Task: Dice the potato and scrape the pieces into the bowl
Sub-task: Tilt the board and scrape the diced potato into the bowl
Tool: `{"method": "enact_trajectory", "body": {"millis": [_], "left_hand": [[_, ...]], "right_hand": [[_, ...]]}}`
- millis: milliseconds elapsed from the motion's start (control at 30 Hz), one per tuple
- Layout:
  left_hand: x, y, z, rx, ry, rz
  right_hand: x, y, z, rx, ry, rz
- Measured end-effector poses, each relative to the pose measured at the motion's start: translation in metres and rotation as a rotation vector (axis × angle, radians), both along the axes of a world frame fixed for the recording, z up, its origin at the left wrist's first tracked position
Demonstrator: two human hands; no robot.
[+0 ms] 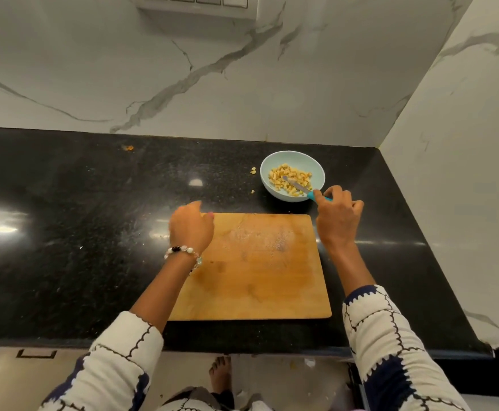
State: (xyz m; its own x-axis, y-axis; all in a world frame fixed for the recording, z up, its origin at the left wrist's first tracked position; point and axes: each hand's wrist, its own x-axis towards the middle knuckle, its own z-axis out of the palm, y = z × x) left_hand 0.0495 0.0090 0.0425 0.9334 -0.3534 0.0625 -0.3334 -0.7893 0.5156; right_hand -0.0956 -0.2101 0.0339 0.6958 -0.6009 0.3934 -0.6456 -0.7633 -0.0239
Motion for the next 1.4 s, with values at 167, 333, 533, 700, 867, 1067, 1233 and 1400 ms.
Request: {"method": "enact_trajectory", "body": {"millis": [167, 333, 533, 700, 867, 1067, 1233, 1400], "left_hand": [[0.004, -0.080, 0.000, 0.097, -0.220, -0.548], [0.008, -0.138, -0.005, 0.379, -0.371, -0.754], [0.031, -0.162, -0.015, 0.462, -0.377, -0.743], [0.050, -0.170, -0.022, 0.479, -0.373, -0.723], [0.062, -0.176, -0.022, 0.301, -0.312, -0.714], [0.060, -0.175, -0.021, -0.453, 0.083, -0.408], [0.047, -0.164, -0.020, -0.618, 0.298, -0.185], [0.045, -0.146, -0.027, -0.650, 0.299, -0.016]], "right_hand": [[0.005, -0.003, 0.000, -0.105, -0.022, 0.014], [0.006, -0.007, -0.001, -0.153, -0.070, 0.007], [0.003, -0.017, -0.003, -0.170, -0.114, -0.006], [0.000, -0.017, -0.004, -0.025, -0.181, -0.077], [-0.012, -0.008, -0.002, 0.627, -0.423, -0.205], [-0.032, 0.033, -0.014, 0.983, -0.613, -0.233], [-0.042, 0.061, -0.054, 0.827, -0.390, -0.235], [-0.039, 0.067, -0.066, 0.635, -0.134, -0.191]]}}
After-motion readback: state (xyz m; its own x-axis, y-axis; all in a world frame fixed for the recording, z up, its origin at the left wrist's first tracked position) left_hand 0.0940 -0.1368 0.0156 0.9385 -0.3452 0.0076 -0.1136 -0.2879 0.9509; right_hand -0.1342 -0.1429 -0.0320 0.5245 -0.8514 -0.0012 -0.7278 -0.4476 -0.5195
